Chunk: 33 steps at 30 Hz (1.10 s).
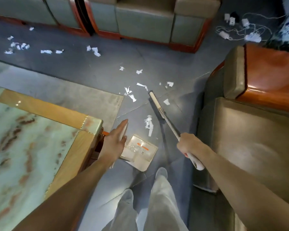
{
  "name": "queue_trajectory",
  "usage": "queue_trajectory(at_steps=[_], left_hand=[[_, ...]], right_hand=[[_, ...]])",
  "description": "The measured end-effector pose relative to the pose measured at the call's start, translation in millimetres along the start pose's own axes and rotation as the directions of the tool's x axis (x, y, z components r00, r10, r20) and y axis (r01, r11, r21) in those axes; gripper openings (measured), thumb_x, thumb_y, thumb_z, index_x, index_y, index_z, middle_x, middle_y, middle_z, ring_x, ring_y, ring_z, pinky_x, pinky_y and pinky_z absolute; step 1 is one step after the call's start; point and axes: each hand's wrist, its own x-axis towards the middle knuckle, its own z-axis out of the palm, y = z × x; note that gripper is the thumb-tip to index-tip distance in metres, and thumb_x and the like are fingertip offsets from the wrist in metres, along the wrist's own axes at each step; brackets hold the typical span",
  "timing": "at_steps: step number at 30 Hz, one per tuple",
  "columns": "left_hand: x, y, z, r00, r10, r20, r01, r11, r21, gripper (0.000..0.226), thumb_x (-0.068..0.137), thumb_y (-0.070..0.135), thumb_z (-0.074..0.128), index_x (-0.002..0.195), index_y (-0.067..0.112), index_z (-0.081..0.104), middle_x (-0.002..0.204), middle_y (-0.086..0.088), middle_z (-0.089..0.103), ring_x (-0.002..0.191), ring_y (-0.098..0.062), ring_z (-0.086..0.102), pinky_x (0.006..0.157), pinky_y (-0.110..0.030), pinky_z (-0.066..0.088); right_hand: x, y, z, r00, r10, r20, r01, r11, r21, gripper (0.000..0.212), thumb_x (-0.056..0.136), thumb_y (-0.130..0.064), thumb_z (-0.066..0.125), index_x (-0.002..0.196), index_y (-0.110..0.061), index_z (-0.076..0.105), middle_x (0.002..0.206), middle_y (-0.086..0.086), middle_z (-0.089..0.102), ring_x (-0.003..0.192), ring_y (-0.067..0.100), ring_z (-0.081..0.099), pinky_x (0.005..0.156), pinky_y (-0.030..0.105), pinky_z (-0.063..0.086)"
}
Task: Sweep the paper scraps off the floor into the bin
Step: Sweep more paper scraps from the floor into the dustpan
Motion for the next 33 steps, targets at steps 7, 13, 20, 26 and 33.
queue_trajectory(at_steps=[7, 13, 20, 26, 33], left_hand=[[34.3, 13.6, -4.4, 0.999, -0.009, -0.043, 0.010, 0.999, 0.032, 0.054, 0.096, 0.009, 0.051, 0.141, 0.037, 0.041, 0.143, 0.004, 0.045, 0.129, -0.017, 0.045, 0.110, -0.026, 0.029], [30.2, 13.1, 5.5, 0.998, 0.029, 0.053, -0.028, 0.999, -0.037, 0.060, 0.097, 0.011, 0.050, 0.131, 0.058, 0.039, 0.139, 0.000, 0.052, 0.118, -0.038, 0.054, 0.102, -0.049, 0.044], [11.2, -8.7, -10.2, 0.994, 0.082, 0.072, -0.080, 0.997, -0.019, 0.056, 0.097, 0.006, 0.049, 0.141, 0.038, 0.039, 0.144, 0.003, 0.045, 0.130, -0.020, 0.043, 0.101, -0.021, 0.035], [3.5, -7.8, -7.0, 0.990, 0.090, 0.108, -0.095, 0.995, 0.038, 0.056, 0.099, 0.011, 0.047, 0.142, 0.043, 0.034, 0.142, -0.002, 0.046, 0.116, -0.031, 0.055, 0.095, -0.038, 0.050], [26.0, -2.5, -4.5, 0.991, 0.092, 0.098, -0.101, 0.990, 0.098, 0.055, 0.099, 0.012, 0.046, 0.143, 0.043, 0.031, 0.146, -0.002, 0.042, 0.124, -0.029, 0.050, 0.105, -0.042, 0.042]], right_hand=[[31.5, 22.6, 9.6, 0.985, 0.030, 0.169, -0.030, 1.000, -0.001, 0.028, 0.097, -0.016, 0.047, 0.124, -0.009, 0.051, 0.085, 0.007, 0.056, 0.072, 0.019, 0.058, 0.059, 0.023, 0.046], [-16.7, 59.6, 14.6, 0.947, -0.021, 0.319, -0.009, 0.996, 0.090, 0.060, 0.090, -0.015, 0.052, 0.147, -0.020, 0.033, 0.098, -0.002, 0.049, 0.061, 0.002, 0.041, 0.057, 0.019, 0.040], [-76.7, 56.2, 11.7, 0.973, 0.103, 0.208, -0.154, 0.957, 0.246, 0.051, 0.093, -0.011, 0.051, 0.140, -0.024, 0.040, 0.069, 0.007, 0.055, 0.045, 0.009, 0.046, 0.039, 0.018, 0.037], [-55.6, 49.7, 53.5, 0.968, 0.166, 0.186, -0.226, 0.899, 0.376, 0.028, 0.089, -0.006, 0.049, 0.115, -0.015, 0.049, 0.065, 0.011, 0.050, 0.047, 0.017, 0.046, 0.041, 0.023, 0.035], [-26.5, 45.3, 113.6, 0.906, 0.197, 0.374, -0.407, 0.641, 0.650, 0.017, 0.088, -0.005, 0.048, 0.073, -0.013, 0.047, 0.056, 0.005, 0.045, 0.042, 0.013, 0.039, 0.043, 0.023, 0.034]])
